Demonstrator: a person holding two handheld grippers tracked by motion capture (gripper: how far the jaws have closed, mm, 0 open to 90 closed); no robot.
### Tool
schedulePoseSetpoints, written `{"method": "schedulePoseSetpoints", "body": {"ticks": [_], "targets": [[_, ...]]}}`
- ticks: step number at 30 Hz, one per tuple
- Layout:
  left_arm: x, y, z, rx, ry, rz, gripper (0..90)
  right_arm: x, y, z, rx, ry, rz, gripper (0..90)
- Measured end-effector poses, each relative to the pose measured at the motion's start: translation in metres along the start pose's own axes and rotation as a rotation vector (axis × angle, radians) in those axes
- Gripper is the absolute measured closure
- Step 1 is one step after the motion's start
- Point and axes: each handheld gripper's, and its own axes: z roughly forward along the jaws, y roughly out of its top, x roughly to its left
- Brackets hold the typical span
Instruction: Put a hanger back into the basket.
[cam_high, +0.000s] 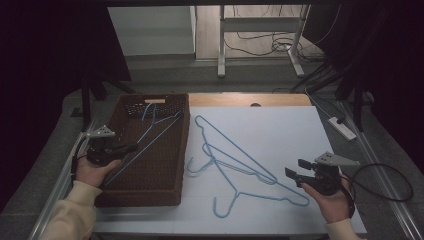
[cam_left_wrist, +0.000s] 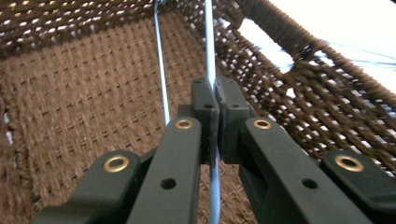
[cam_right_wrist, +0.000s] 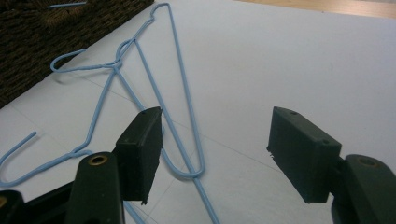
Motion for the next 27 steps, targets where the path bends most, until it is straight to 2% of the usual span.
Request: {"method": "schedulePoseSetpoints", "body": {"ticks": [4, 9, 11, 12, 16, 17, 19, 23, 27], "targets": [[0.003, 0.000, 0.001, 0.031, 0.026, -0.025, 87.6, 0.001, 0.000, 0.001, 0.001, 0.000, -0.001, 35.7], [0.009, -0.003, 0.003, 0.111, 0.121, -0.059, 87.5, 0.001, 0.000, 0.001, 0.003, 0.001, -0.001, 35.6], [0.012, -0.005, 0.008, 0.170, 0.180, -0.068, 87.5, 0.000, 0.000, 0.002, 0.005, 0.002, 0.000, 35.6], [0.012, -0.005, 0.008, 0.170, 0.180, -0.068, 87.5, 0.000, 0.000, 0.002, 0.005, 0.002, 0.000, 35.6], [0.017, -0.006, 0.016, 0.258, 0.248, -0.064, 87.3, 0.000, -0.001, 0.002, 0.007, 0.001, -0.001, 35.6], [0.019, -0.007, 0.018, 0.283, 0.256, -0.067, 87.3, 0.001, -0.001, 0.002, 0.007, 0.002, -0.001, 35.6], [0.019, -0.007, 0.020, 0.294, 0.264, -0.066, 87.3, 0.001, -0.001, 0.002, 0.007, 0.002, -0.001, 35.6], [0.017, -0.006, 0.025, 0.346, 0.303, -0.046, 86.7, 0.000, -0.001, 0.002, 0.009, 0.003, 0.000, 35.6], [0.018, -0.005, 0.027, 0.357, 0.328, -0.053, 84.2, 0.000, -0.001, 0.003, 0.009, 0.003, 0.001, 35.6]]}}
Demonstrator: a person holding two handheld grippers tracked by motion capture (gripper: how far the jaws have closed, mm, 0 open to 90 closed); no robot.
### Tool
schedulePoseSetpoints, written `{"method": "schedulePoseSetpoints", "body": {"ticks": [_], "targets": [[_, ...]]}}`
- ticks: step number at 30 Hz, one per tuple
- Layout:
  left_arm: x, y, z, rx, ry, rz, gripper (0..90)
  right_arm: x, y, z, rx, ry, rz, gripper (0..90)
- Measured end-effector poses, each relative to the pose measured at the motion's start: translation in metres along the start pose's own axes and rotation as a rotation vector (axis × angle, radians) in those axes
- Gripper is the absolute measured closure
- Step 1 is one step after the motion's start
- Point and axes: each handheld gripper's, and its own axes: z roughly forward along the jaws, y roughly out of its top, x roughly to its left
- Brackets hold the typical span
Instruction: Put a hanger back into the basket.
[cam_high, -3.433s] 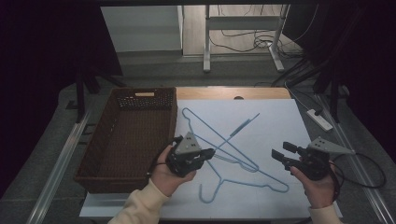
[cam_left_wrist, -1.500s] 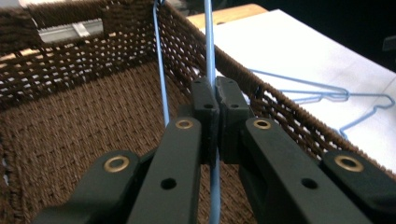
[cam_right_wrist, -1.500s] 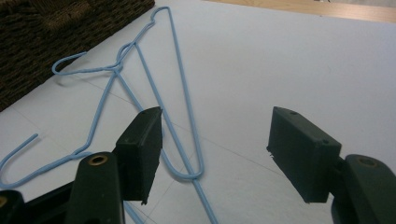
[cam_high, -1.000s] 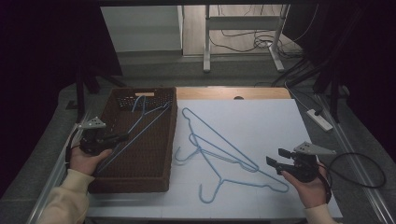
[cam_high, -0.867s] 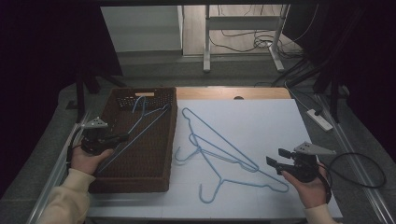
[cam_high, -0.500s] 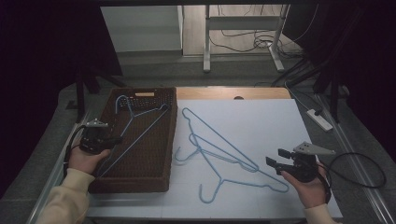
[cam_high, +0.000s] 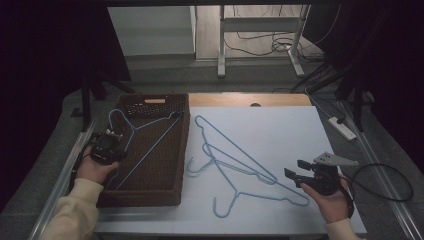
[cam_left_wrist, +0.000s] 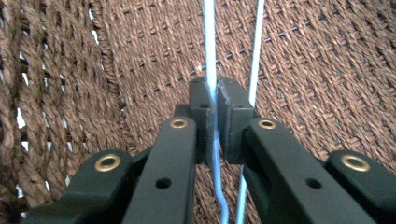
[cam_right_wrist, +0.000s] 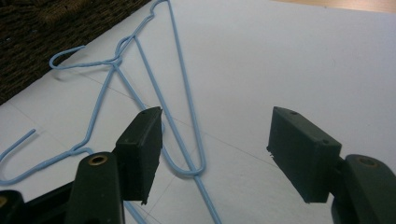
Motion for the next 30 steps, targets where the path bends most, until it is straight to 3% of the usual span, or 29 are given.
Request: {"method": "schedulePoseSetpoints", "body": {"ticks": [3, 6, 8, 9, 10, 11, 12, 13, 20, 23, 30], "targets": [[0.000, 0.000, -0.002, -0.026, 0.031, -0.018, 71.2, 0.000, 0.000, 0.000, 0.000, 0.000, -0.001, 35.6], [-0.001, 0.000, -0.010, -0.094, 0.056, -0.034, 52.5, 0.000, 0.000, 0.000, 0.001, 0.001, 0.000, 35.6], [-0.003, -0.001, -0.017, -0.152, 0.045, -0.035, 44.3, 0.000, 0.000, 0.000, 0.000, 0.001, 0.000, 35.6], [-0.007, -0.001, -0.025, -0.217, 0.014, -0.024, 37.2, 0.000, 0.001, 0.000, 0.001, 0.003, 0.001, 35.5], [-0.007, -0.001, -0.025, -0.217, 0.014, -0.024, 34.7, 0.000, 0.001, 0.000, 0.001, 0.003, 0.001, 35.5], [-0.009, -0.001, -0.029, -0.243, -0.007, -0.022, 34.7, 0.000, 0.001, 0.000, 0.001, 0.004, 0.002, 35.3], [-0.013, -0.001, -0.037, -0.289, -0.059, -0.008, 32.3, 0.000, 0.001, 0.001, 0.004, 0.007, 0.002, 35.0], [-0.013, -0.001, -0.037, -0.289, -0.059, -0.008, 31.4, 0.000, 0.001, 0.001, 0.004, 0.007, 0.002, 35.0], [-0.033, -0.006, -0.062, -0.439, -0.214, 0.031, 29.6, -0.002, -0.001, 0.003, 0.020, 0.019, -0.003, 32.8], [-0.043, -0.010, -0.068, -0.478, -0.266, 0.049, 29.3, -0.003, -0.002, 0.003, 0.020, 0.023, -0.001, 31.7], [-0.065, -0.019, -0.074, -0.546, -0.343, 0.069, 29.0, -0.004, -0.003, 0.003, 0.019, 0.035, -0.012, 29.7]]}}
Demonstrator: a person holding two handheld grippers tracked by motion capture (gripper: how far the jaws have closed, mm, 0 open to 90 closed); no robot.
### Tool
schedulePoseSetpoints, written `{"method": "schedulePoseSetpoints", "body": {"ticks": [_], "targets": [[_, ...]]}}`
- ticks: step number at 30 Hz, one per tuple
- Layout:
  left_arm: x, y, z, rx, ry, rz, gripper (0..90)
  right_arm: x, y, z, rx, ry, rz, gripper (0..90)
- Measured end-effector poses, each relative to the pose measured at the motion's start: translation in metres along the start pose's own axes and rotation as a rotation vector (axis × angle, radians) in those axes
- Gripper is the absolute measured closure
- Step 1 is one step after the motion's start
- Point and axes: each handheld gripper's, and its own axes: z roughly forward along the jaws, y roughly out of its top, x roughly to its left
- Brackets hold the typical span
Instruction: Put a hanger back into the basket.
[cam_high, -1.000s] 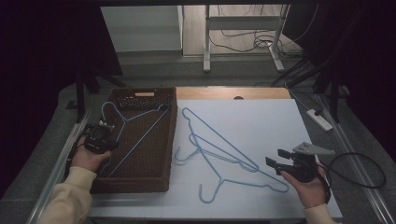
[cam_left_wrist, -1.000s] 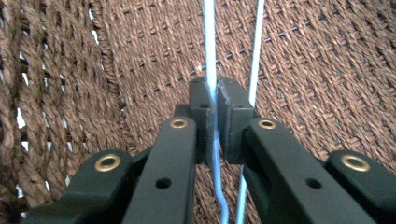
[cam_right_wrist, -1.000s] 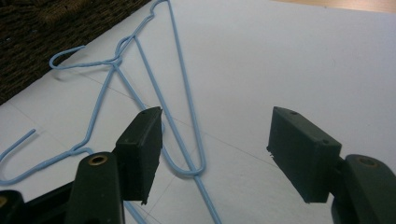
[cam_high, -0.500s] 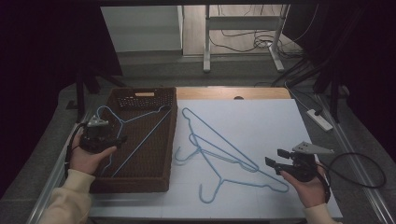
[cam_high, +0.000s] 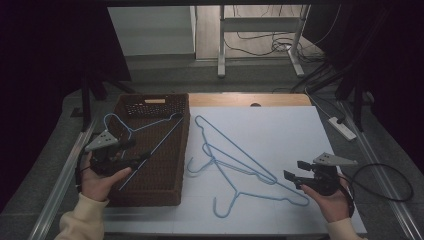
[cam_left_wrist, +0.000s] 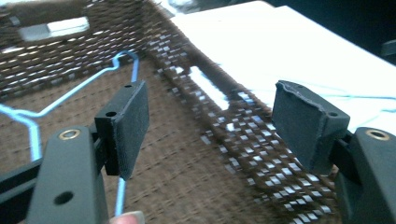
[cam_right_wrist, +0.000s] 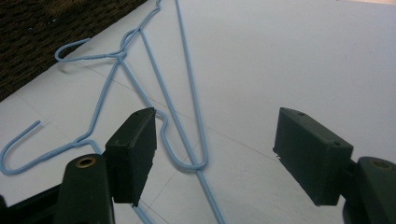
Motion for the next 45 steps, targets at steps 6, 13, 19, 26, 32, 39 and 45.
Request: {"method": "schedulePoseSetpoints", "body": {"ticks": [6, 13, 19, 26, 32, 39, 45], "targets": [[-0.020, -0.004, 0.001, -0.028, -0.045, 0.029, 27.5, 0.002, -0.001, 0.001, 0.008, 0.012, -0.017, 28.7], [-0.028, -0.012, 0.006, -0.030, -0.068, 0.021, 27.6, 0.000, -0.002, 0.004, 0.021, 0.017, -0.032, 28.6], [-0.033, -0.015, 0.013, -0.037, -0.057, 0.038, 26.9, -0.002, -0.004, 0.005, 0.024, 0.020, -0.029, 28.9], [-0.037, -0.016, 0.016, -0.040, -0.068, 0.046, 27.0, -0.001, -0.005, 0.004, 0.024, 0.018, -0.031, 29.0], [-0.038, -0.018, 0.013, -0.050, -0.068, 0.059, 26.5, 0.002, -0.005, 0.004, 0.030, 0.024, -0.044, 29.0], [-0.039, -0.025, 0.016, -0.045, -0.070, 0.061, 26.6, 0.003, -0.005, 0.005, 0.028, 0.024, -0.047, 29.1], [-0.043, -0.027, 0.018, -0.040, -0.083, 0.079, 26.7, 0.006, -0.004, 0.007, 0.035, 0.028, -0.062, 29.1]]}}
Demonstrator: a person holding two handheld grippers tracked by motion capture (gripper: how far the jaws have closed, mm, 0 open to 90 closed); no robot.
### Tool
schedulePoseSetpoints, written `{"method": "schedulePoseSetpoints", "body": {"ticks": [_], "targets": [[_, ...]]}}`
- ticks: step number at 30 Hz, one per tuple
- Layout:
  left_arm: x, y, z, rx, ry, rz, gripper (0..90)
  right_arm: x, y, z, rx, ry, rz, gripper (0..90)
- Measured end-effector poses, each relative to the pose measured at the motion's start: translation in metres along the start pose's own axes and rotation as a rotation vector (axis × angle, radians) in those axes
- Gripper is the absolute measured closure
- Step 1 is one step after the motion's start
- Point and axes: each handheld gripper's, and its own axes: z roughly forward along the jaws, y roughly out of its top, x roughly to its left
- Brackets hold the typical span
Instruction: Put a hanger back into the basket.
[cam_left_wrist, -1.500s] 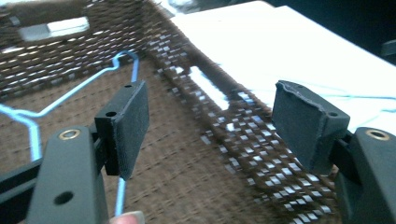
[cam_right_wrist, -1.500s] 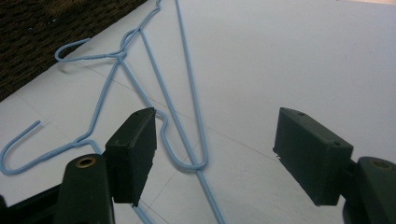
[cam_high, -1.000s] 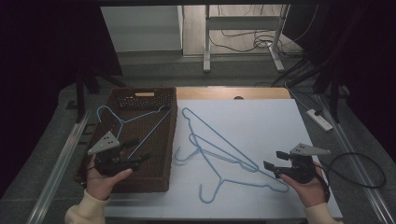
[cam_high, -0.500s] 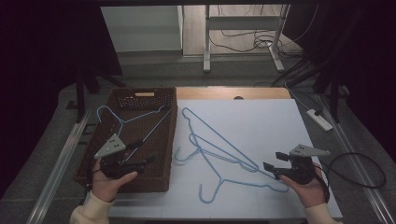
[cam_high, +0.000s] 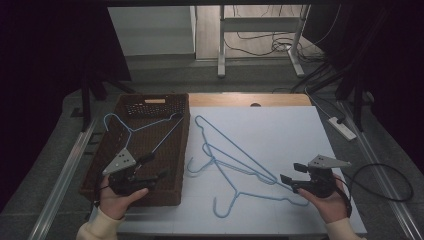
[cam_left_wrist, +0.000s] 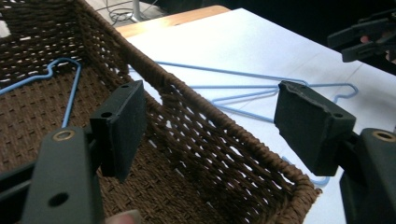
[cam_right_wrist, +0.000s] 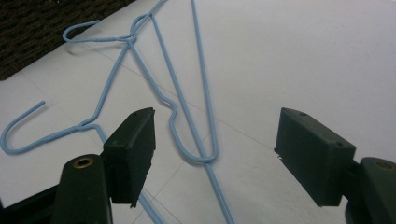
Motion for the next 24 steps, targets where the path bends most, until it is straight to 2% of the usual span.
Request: {"method": "schedulePoseSetpoints", "body": {"ticks": [7, 13, 18, 24], "targets": [[-0.004, -0.002, 0.004, 0.013, -0.013, 0.010, 26.8, 0.002, 0.001, 0.005, 0.020, -0.003, -0.012, 29.4], [-0.005, -0.004, 0.008, 0.026, -0.020, 0.015, 26.8, 0.007, 0.008, 0.014, 0.046, -0.019, -0.041, 30.5], [-0.005, -0.004, 0.008, 0.027, -0.021, 0.016, 26.8, 0.019, 0.020, 0.030, 0.094, -0.008, -0.102, 30.7], [-0.006, -0.004, 0.008, 0.028, -0.022, 0.015, 26.8, 0.035, 0.041, 0.064, 0.187, 0.043, -0.183, 31.5]]}}
